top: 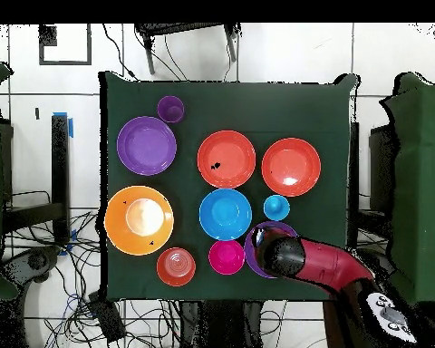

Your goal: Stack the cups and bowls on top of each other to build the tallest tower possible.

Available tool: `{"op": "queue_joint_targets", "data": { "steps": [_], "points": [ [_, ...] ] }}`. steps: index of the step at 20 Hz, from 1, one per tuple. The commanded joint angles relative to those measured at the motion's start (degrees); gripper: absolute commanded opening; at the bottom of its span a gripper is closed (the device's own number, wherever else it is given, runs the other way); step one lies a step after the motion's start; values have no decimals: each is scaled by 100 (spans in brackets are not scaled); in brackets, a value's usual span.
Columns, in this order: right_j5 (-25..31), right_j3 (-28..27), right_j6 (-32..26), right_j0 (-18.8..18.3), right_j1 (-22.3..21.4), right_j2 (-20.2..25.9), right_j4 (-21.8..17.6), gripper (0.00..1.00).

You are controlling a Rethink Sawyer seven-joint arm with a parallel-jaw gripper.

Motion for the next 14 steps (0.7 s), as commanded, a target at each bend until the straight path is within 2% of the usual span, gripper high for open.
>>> {"op": "queue_joint_targets", "data": {
  "steps": [1, 14],
  "points": [
    [-562, -259, 414, 175, 416, 531, -329, 100],
    [-829, -305, 279, -34, 554, 585, -485, 100]
  ]
}}
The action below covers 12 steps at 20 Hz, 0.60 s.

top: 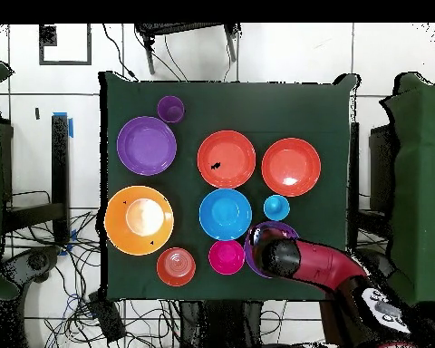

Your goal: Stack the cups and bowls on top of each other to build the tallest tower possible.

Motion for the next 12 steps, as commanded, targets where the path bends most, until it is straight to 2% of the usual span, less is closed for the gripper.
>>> {"op": "queue_joint_targets", "data": {
  "steps": [1, 12],
  "points": [
    [-412, -353, 263, -35, 359, 571, -411, 100],
    [-659, -408, 321, -142, 523, 587, -541, 100]
  ]
}}
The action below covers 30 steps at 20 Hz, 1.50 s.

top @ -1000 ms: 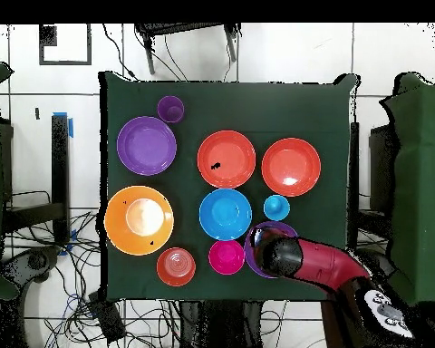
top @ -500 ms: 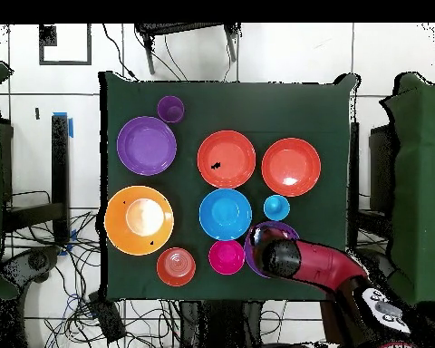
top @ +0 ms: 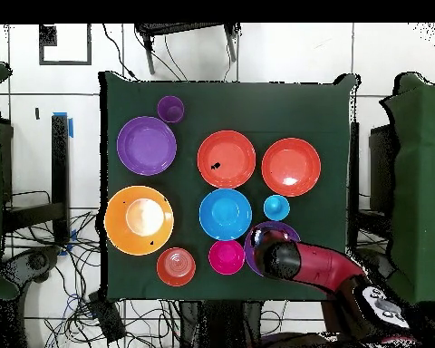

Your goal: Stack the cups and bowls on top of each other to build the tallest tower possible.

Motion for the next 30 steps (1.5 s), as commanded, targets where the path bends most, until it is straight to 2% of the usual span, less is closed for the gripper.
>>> {"op": "queue_joint_targets", "data": {
  "steps": [1, 12, 20, 23, 30],
  "points": [
    [-385, -363, 332, -47, 290, 577, -371, 100],
    [-742, -339, 441, -165, 484, 706, -463, 100],
    [-692, -433, 275, -363, 518, 827, -608, 100],
    [-491, -417, 322, -311, 455, 787, -521, 100],
    [495, -381, 373, 119, -17, 449, -131, 100]
  ]
}}
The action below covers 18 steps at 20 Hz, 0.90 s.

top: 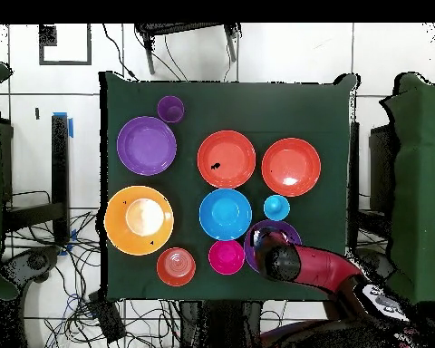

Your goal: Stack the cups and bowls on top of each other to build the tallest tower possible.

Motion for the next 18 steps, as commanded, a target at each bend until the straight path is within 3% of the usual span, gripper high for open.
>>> {"op": "queue_joint_targets", "data": {
  "steps": [1, 18],
  "points": [
    [1004, -381, 374, 412, -329, 209, 157, 100],
    [2269, -1131, 246, 753, -446, 278, 322, 100]
  ]
}}
